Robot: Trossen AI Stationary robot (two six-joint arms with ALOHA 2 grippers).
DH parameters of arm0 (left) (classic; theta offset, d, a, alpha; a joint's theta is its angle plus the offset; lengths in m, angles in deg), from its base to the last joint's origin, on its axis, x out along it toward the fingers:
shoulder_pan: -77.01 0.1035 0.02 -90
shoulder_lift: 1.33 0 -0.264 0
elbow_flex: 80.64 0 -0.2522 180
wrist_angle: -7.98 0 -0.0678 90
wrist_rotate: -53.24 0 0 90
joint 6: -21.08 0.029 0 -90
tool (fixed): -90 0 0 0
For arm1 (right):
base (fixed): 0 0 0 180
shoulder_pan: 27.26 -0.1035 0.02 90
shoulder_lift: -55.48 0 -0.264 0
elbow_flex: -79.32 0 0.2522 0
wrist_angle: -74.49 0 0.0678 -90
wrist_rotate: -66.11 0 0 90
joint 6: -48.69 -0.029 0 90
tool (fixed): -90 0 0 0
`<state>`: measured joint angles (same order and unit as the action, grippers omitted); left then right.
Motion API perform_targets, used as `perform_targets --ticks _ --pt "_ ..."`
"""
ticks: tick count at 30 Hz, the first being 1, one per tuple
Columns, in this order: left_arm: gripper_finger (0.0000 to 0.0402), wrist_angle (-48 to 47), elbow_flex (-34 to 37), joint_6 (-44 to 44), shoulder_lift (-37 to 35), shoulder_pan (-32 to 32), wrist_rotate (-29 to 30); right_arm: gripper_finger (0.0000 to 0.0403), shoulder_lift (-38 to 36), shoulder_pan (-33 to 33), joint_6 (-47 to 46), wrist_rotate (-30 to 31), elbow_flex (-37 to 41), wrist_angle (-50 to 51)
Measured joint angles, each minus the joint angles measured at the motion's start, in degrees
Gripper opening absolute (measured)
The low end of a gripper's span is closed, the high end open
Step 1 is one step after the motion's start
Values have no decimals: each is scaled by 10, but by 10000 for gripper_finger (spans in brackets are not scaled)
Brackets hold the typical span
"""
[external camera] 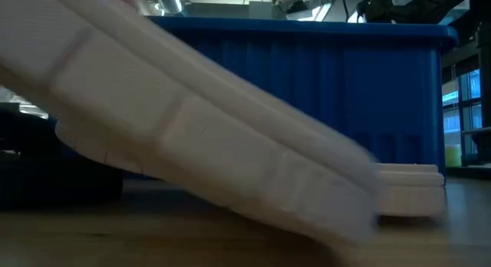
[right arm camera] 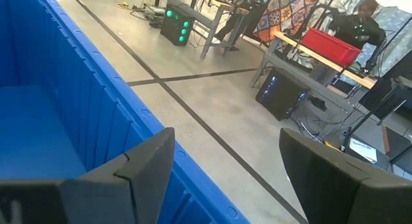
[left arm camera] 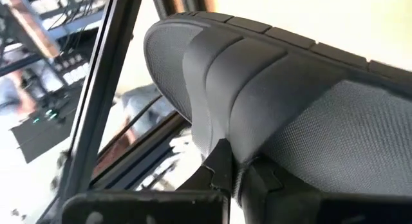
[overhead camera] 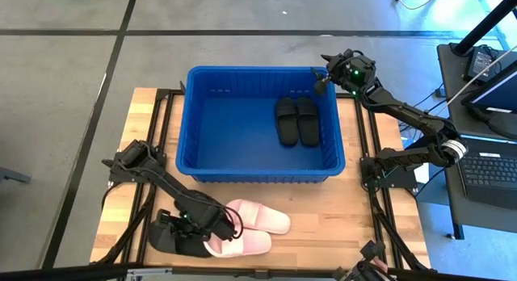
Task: Pick and place slides into bin
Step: Put the black slide into the blue container
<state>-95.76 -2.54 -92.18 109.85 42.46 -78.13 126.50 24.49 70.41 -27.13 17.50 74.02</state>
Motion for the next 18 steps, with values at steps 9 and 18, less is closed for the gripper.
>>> perform_targets --ticks 9,18 --pt "2 0 0 41 0 -12 -75 279 0 0 0 0 0 -15" --pt "2 -2 0 68 0 8 -43 279 0 0 0 0 0 -28"
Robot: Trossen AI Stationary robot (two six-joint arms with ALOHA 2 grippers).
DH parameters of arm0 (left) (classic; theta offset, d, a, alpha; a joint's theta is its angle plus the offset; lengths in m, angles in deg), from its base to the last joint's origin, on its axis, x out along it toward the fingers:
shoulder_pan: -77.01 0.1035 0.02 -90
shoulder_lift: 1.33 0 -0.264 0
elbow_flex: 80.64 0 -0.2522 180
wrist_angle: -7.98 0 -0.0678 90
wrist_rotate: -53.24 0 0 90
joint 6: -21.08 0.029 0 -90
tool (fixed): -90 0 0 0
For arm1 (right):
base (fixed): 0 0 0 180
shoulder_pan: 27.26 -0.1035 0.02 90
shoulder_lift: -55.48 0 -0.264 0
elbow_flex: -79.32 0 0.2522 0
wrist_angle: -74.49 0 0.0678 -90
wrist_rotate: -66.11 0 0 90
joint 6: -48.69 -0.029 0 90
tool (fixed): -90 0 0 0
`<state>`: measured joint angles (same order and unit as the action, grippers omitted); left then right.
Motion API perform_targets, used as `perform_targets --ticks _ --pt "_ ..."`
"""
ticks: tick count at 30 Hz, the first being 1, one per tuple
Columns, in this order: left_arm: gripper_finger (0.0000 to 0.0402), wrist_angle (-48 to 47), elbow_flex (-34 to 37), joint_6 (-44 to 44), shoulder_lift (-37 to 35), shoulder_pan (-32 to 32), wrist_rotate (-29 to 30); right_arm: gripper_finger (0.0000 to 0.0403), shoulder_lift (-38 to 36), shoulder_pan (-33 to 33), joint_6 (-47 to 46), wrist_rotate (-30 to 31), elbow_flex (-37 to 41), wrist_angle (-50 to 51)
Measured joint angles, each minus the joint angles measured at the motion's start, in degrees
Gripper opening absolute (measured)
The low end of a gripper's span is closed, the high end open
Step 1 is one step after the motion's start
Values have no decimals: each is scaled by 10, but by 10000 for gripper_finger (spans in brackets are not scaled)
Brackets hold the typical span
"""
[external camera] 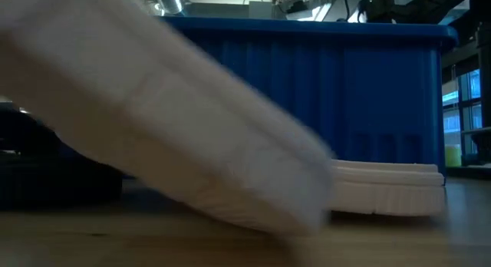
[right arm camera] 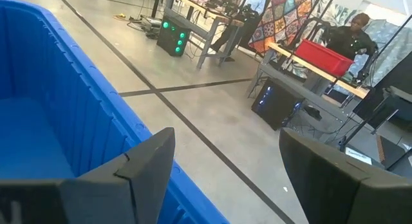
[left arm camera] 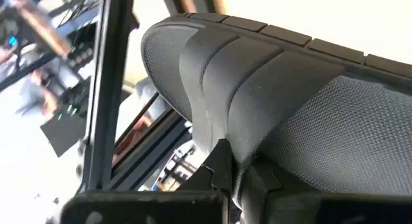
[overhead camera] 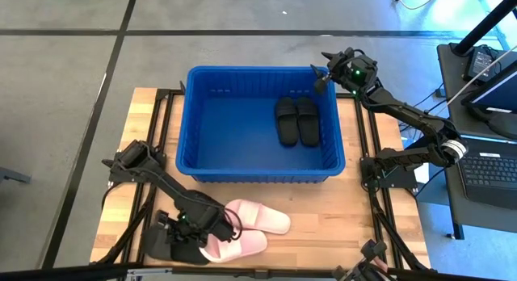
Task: Pick and place slides into bin
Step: Put the black slide into the blue container
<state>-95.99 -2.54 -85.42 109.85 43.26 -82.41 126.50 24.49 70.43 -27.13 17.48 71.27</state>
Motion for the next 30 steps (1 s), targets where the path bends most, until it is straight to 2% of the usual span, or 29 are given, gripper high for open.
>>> perform_targets --ticks 4,8,14,18,23,30 --pt "2 1 0 56 0 30 38 279 0 0 0 0 0 0" --pt "2 2 12 80 0 39 45 279 0 0 0 0 0 0" --pt "2 3 37 76 0 13 9 279 0 0 9 0 0 0" --pt "2 1 37 59 0 -9 -58 279 0 0 10 0 0 0" --pt "2 4 2 83 0 -8 -18 279 0 0 10 0 0 -3" --pt "2 1 11 144 0 34 -28 279 0 0 10 0 0 -4"
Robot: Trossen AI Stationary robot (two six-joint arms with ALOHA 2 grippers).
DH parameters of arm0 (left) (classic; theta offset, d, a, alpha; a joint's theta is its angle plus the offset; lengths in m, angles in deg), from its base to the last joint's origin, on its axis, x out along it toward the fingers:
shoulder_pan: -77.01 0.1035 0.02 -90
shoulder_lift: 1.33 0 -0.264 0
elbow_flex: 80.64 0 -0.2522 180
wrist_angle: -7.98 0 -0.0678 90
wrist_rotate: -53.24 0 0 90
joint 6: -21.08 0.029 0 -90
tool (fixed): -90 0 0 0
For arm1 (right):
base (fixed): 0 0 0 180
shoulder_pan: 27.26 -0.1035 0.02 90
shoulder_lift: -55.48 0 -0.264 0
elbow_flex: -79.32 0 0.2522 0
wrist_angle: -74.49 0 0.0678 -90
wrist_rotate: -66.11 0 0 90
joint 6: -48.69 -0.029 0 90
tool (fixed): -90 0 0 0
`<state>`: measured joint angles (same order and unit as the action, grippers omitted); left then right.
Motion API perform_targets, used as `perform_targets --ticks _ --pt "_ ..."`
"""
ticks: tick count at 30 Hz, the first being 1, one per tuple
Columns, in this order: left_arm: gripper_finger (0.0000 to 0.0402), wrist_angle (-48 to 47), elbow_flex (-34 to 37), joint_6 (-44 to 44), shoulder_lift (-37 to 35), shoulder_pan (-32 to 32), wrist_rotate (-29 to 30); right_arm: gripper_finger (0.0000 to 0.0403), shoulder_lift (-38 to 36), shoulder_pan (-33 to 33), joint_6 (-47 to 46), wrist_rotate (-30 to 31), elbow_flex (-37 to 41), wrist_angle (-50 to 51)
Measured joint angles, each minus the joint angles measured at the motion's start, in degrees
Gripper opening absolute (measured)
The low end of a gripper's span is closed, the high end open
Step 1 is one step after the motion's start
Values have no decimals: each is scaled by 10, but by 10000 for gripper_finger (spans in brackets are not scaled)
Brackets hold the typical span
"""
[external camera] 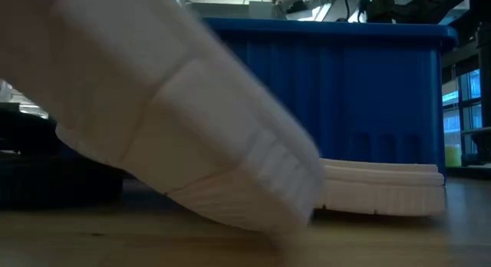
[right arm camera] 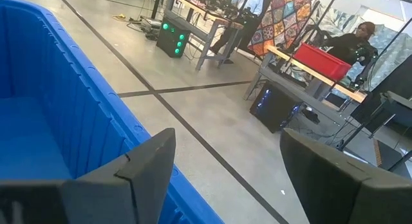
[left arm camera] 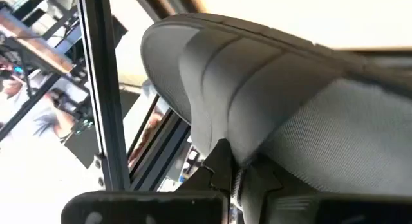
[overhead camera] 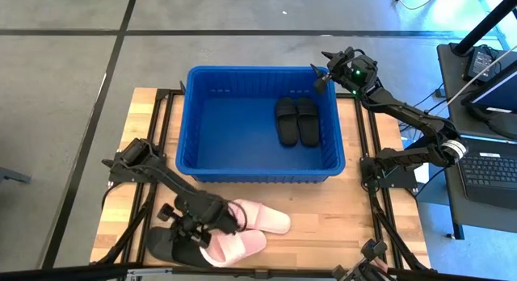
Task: Pick and place slides into bin
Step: Put the black slide into the blue container
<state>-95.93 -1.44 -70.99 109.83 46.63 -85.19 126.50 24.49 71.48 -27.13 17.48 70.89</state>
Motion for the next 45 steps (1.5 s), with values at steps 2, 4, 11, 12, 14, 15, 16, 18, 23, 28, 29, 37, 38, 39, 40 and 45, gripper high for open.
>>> perform_targets --ticks 2,4,11,12,14,15,16,18,23,28,29,37,38,39,40,45 --pt "2 2 1 23 0 23 32 279 0 0 0 0 0 0" --pt "2 7 1 63 0 50 59 279 0 0 0 0 0 0" --pt "2 -1 1 169 0 112 99 279 0 0 0 0 0 0" --pt "2 -1 1 178 0 115 96 279 0 0 0 0 0 0" --pt "2 -1 1 195 0 120 86 279 0 0 0 0 0 0" --pt "2 0 1 202 0 122 78 279 0 0 0 0 0 0" --pt "2 3 0 207 0 123 71 279 0 0 0 0 0 0" --pt "2 4 -6 218 -3 124 68 279 0 0 0 0 0 0" --pt "2 4 -31 210 -22 139 81 279 0 0 0 0 0 0" --pt "2 2 -52 191 -48 167 124 279 0 0 0 0 0 1" --pt "2 2 -54 189 -53 170 128 279 0 0 0 1 0 1" --pt "2 4 -58 160 -66 180 147 279 0 0 -1 1 0 4" --pt "2 4 -58 160 -66 180 147 279 0 0 -1 1 0 4" --pt "2 4 -58 160 -66 180 147 279 0 0 -1 1 0 4" --pt "2 4 -58 160 -66 180 148 279 0 0 -1 1 0 4" --pt "2 3 -58 159 -66 176 148 279 0 0 -2 1 0 4"
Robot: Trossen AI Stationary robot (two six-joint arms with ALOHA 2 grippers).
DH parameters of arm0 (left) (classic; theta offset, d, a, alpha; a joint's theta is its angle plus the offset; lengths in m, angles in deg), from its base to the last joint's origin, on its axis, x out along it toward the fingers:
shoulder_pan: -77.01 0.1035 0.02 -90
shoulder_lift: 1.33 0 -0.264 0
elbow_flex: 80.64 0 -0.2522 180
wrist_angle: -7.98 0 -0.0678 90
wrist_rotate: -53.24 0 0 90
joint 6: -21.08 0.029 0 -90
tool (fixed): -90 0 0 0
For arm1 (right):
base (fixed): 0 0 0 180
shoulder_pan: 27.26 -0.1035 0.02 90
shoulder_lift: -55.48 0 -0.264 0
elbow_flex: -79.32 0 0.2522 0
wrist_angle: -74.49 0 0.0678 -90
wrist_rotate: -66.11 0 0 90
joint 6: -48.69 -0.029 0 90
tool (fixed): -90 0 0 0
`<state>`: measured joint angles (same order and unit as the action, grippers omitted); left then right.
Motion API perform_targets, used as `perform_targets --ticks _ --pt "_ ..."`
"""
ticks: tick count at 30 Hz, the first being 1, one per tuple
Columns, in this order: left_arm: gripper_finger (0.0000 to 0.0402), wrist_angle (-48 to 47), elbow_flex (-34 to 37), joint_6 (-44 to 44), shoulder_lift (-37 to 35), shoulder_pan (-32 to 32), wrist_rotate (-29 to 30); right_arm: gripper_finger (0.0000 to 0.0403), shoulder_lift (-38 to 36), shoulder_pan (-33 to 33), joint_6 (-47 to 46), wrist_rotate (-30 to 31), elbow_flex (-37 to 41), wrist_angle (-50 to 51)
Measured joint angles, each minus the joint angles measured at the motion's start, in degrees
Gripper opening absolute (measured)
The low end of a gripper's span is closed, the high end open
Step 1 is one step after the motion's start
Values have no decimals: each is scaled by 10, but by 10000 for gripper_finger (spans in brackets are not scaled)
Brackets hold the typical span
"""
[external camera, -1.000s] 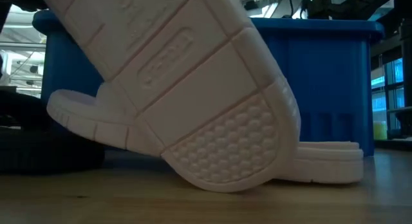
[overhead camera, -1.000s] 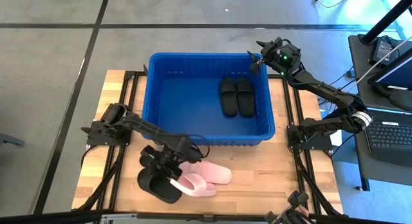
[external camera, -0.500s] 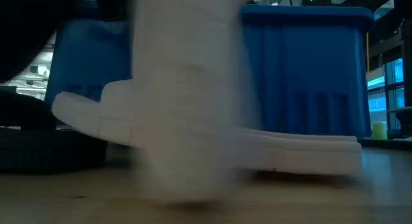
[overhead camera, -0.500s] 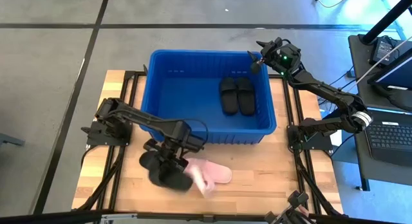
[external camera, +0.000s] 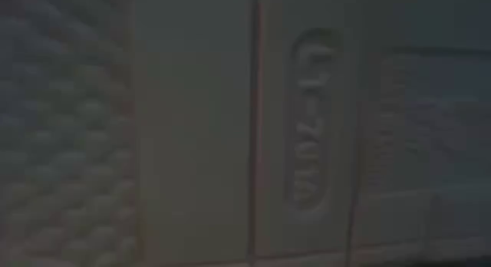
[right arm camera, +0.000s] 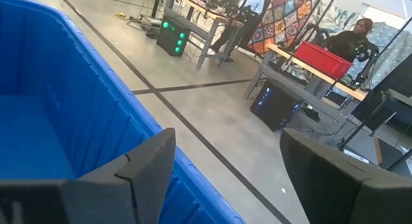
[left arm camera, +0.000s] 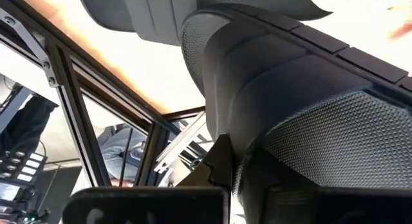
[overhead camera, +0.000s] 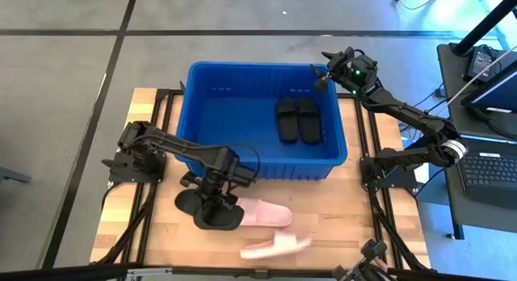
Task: Pick and place slides into bin
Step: Put the black slide into the blue container
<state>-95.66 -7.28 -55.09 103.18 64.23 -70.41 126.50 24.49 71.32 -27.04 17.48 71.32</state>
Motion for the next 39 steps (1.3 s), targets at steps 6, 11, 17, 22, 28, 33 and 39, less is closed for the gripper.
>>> perform_targets --ticks 6,11,17,22,28,33,39 --pt "2 -1 0 -9 0 -9 -16 279 0 0 0 0 0 0" --pt "2 -1 0 -31 0 -12 -20 279 0 0 0 0 0 1" --pt "2 -5 0 -59 -2 -29 -48 279 0 0 0 0 0 3" --pt "2 -3 -1 -94 -3 -47 -85 279 0 0 0 0 0 7" --pt "2 -3 -1 -109 -3 -65 -95 279 1 0 0 0 0 6" --pt "2 18 -1 -99 -16 -82 -63 279 2 0 0 0 0 6" --pt "2 32 -72 -127 -61 -103 -5 279 2 0 1 0 0 6"
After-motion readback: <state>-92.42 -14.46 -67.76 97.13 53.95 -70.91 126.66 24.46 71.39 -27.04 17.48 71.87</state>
